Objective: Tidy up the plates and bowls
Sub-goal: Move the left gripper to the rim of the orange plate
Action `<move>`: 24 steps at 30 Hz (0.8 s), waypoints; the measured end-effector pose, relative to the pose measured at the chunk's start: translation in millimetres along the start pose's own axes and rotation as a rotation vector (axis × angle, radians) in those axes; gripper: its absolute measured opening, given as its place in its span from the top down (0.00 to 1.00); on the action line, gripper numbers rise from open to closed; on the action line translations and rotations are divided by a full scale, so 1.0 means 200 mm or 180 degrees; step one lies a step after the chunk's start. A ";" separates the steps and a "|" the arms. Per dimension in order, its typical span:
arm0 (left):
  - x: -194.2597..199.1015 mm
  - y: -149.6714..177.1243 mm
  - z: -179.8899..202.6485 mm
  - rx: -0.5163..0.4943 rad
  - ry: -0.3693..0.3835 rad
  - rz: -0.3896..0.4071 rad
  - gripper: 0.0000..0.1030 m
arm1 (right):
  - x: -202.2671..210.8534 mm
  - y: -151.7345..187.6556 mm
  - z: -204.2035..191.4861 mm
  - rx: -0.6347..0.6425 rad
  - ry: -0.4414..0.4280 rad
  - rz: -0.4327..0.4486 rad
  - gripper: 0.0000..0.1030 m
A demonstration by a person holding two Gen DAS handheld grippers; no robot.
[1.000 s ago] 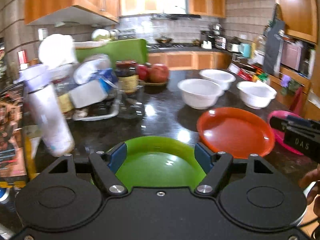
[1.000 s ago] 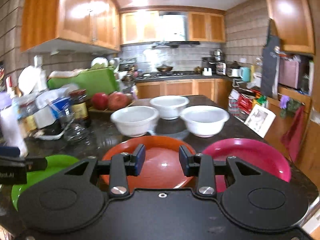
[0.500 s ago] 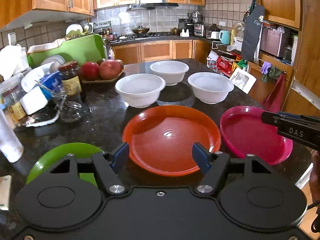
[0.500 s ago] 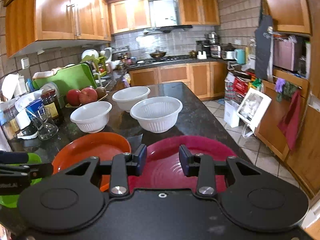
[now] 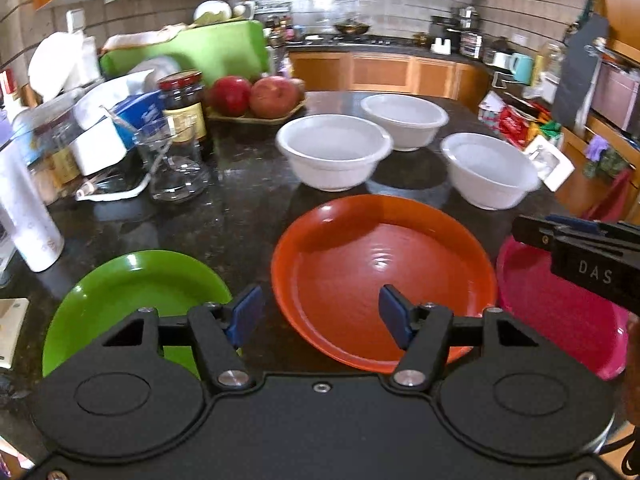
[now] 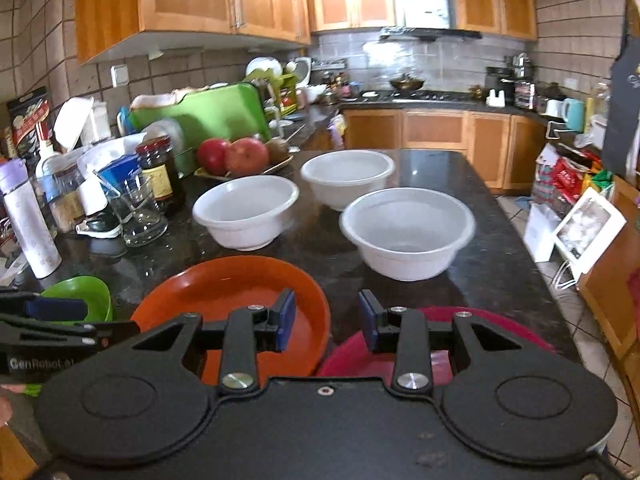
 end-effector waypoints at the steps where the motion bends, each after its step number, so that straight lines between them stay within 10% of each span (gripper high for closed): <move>1: -0.01 0.00 -0.01 0.0018 -0.0020 -0.0014 0.37 | -0.02 -0.01 -0.01 0.0009 -0.0012 -0.0024 0.64; 24: -0.26 -0.02 -0.04 -0.0200 0.0062 -0.0474 0.56 | -0.34 -0.01 -0.01 0.0038 -0.0018 -0.0498 0.76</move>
Point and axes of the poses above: each gripper's, at about its wrist camera, not at the fingertips, and x roughly against the way its jaws point, z to its right, y to its underside, the point moved 5 cm from there along -x, roughly the way its jaws point, and after that the axes turned 3 degrees about z, right-handed, at the moved point
